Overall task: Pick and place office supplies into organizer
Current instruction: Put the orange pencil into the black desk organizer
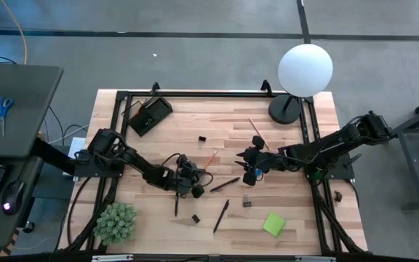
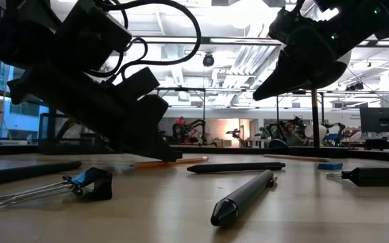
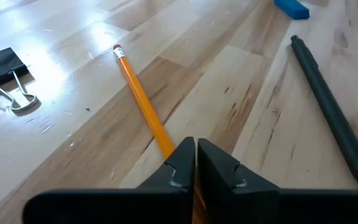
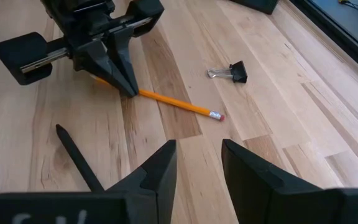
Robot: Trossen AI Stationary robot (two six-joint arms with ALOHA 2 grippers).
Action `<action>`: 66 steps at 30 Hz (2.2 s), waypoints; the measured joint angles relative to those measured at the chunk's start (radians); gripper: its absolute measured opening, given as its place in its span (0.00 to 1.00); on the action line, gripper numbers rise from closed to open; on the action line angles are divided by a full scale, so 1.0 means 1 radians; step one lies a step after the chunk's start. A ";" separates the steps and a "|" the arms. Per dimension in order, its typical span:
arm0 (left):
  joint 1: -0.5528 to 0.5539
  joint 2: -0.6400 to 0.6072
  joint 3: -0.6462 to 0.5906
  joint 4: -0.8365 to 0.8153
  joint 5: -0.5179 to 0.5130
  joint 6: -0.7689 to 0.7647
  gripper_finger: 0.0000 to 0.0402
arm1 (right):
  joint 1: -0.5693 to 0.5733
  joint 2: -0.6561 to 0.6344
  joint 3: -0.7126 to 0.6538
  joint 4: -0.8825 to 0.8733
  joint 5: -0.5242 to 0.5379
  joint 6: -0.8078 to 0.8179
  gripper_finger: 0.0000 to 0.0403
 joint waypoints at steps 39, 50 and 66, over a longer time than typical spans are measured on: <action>-0.091 -0.215 0.022 -0.313 -0.002 0.173 0.00 | 0.000 0.000 0.001 0.009 -0.002 -0.009 0.29; 0.004 -0.217 0.019 -0.410 0.077 0.364 0.08 | 0.000 0.000 0.001 0.016 -0.001 -0.017 0.29; 0.103 -0.270 0.019 -0.484 0.182 0.492 0.46 | 0.000 0.000 0.001 0.015 -0.001 -0.028 0.29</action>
